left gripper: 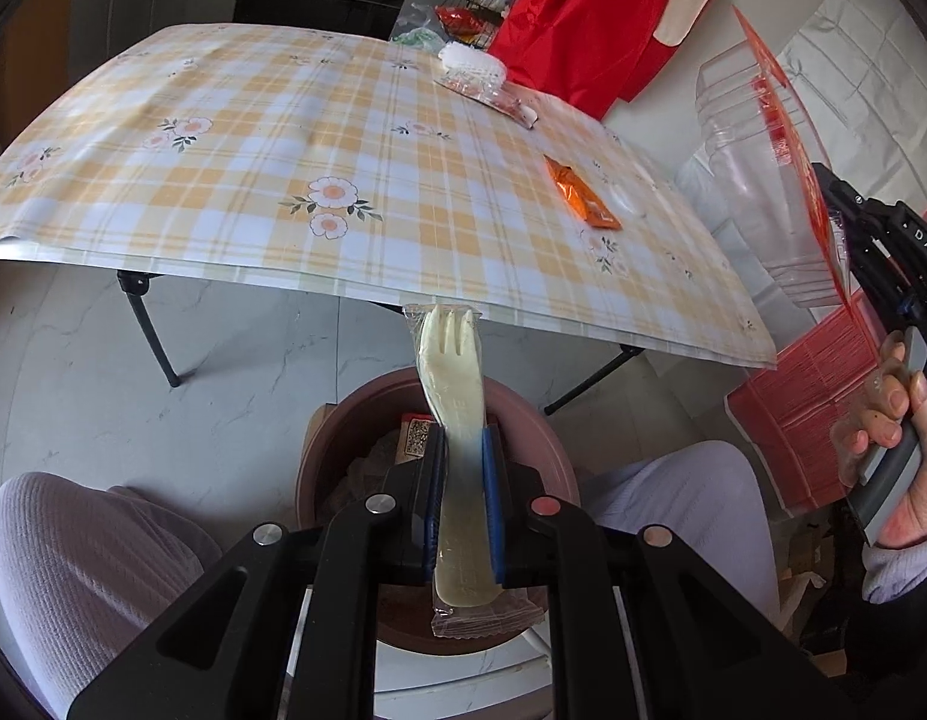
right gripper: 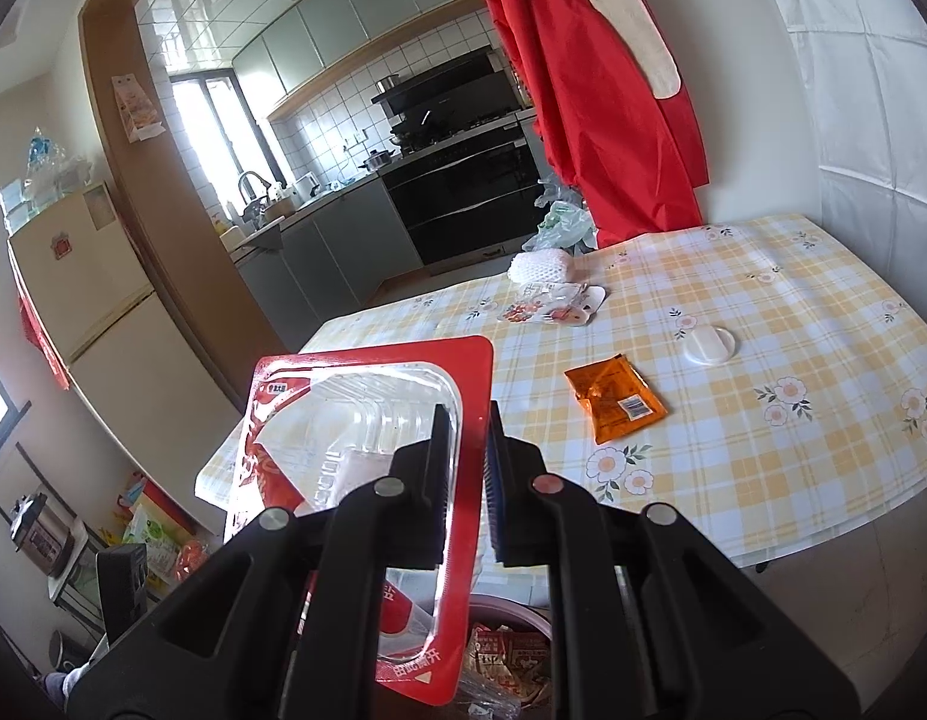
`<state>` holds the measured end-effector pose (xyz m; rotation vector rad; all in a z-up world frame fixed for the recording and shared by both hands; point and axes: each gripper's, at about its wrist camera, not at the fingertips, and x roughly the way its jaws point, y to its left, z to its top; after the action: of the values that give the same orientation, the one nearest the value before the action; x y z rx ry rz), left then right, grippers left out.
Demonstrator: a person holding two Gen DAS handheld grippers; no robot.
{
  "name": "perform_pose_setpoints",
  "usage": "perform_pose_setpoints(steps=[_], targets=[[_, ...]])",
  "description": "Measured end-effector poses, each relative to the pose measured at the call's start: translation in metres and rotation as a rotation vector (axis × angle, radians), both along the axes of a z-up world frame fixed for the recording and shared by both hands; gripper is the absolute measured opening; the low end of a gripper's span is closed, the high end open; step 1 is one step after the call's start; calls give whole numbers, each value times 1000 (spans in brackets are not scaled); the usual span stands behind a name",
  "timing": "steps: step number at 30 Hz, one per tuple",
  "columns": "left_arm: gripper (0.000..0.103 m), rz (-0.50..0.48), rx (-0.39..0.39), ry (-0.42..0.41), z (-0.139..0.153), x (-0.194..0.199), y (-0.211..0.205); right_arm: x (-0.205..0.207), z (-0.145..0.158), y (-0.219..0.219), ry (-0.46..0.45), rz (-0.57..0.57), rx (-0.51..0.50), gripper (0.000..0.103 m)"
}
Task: Collect trash
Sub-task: 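Open the left gripper over the bin while the right gripper lowers and releases the packaging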
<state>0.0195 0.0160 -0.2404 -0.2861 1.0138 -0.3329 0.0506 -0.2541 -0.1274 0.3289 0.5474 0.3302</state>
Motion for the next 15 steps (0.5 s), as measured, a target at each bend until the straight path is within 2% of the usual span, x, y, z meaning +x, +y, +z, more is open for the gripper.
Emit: perform_pose_setpoints(steps=[1,3,5,9,14,15], targets=[[13,-3,4,4,-1,1,-2,0,-2,0,2,2,-4,14],[21,-3,14,0,-2,1,-4,-1,-3,2,6,7,-10,14],[46,2,20,-12,-1,2,-5,-2,-5,5,8,11,-32,14],[59,46,35,-62,11,1,3,-4,-7,10,5,18,-68,14],[93,199,48,-154,32,-2,31,-10,-12,19,16,44,-116,14],[95,234,57,-173,37,-3,37,-10,-15,20,25,52,-120,14]])
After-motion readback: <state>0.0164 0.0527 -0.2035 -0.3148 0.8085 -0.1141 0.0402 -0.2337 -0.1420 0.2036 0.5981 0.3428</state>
